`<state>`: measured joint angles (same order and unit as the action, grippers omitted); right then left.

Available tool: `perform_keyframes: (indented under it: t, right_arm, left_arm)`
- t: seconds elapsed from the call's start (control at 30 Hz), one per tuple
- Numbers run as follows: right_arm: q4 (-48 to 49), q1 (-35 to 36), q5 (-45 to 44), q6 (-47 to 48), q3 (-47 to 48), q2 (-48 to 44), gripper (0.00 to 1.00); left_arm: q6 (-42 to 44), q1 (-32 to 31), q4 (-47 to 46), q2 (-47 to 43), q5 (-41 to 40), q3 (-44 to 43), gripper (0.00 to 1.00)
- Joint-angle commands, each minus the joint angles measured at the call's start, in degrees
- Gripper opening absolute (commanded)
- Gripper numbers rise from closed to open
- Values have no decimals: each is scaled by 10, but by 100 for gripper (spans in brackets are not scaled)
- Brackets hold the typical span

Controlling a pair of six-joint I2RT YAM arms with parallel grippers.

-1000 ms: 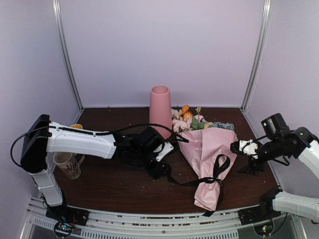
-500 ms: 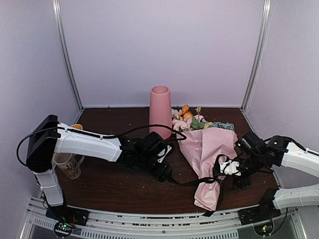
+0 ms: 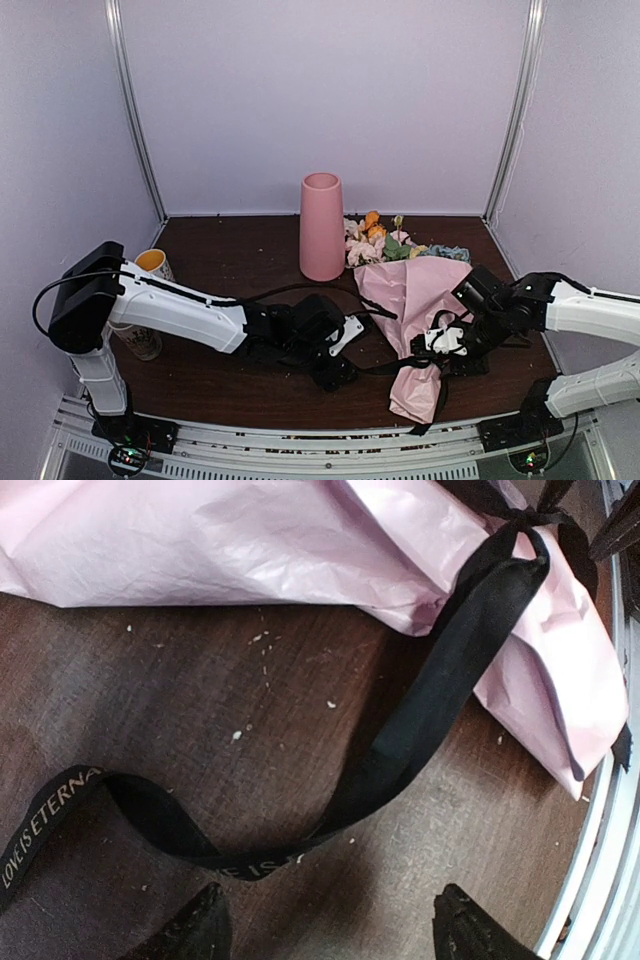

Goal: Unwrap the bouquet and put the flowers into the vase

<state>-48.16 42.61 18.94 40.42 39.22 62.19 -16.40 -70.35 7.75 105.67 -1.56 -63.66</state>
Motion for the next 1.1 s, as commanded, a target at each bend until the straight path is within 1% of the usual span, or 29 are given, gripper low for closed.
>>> perform_keyframes:
  t: [0.0, 0.03, 0.1, 0.3, 0.47, 0.57, 0.6, 0.67, 0.73, 0.8, 0.83, 0.93, 1.07]
  right_arm:
    - [-14, 4, -9, -17, 23, -2, 23]
    - [-20, 4, -14, -19, 26, -3, 15]
    - [-35, 4, -20, -22, 37, -12, 0]
    - [-106, 3, 10, -15, 98, -56, 0]
    - [-159, -8, 39, -3, 147, -60, 0]
    - [-171, -11, 46, 2, 164, -55, 0]
    - [-171, -11, 47, 2, 165, -52, 0]
    - [-168, -11, 47, 4, 159, -49, 0]
    - [-169, -11, 55, 7, 158, -49, 0]
    - [-198, -12, 68, 8, 193, -48, 0]
    - [-215, -14, 74, 10, 228, -48, 0]
    - [-249, -23, 84, 16, 299, -51, 0]
    - [-276, -41, 106, 22, 368, -41, 0]
  left_arm:
    - [29, -3, -67, 3, -8, 23, 70]
    - [33, -4, -75, 3, -10, 28, 70]
    - [46, -7, -92, 5, -12, 37, 70]
    - [94, -12, -107, 24, -17, 30, 68]
    - [137, -24, -107, 55, -28, -12, 68]
    - [162, -34, -107, 69, -78, -37, 67]
    - [169, -37, -110, 68, -88, -40, 65]
    - [186, -46, -125, 60, -110, -37, 62]
    - [203, -54, -141, 50, -120, -26, 61]
    - [208, -57, -139, 45, -125, -22, 60]
    - [209, -57, -138, 42, -127, -20, 59]
    - [211, -57, -143, 35, -129, -9, 59]
    - [212, -57, -144, 34, -145, -8, 60]
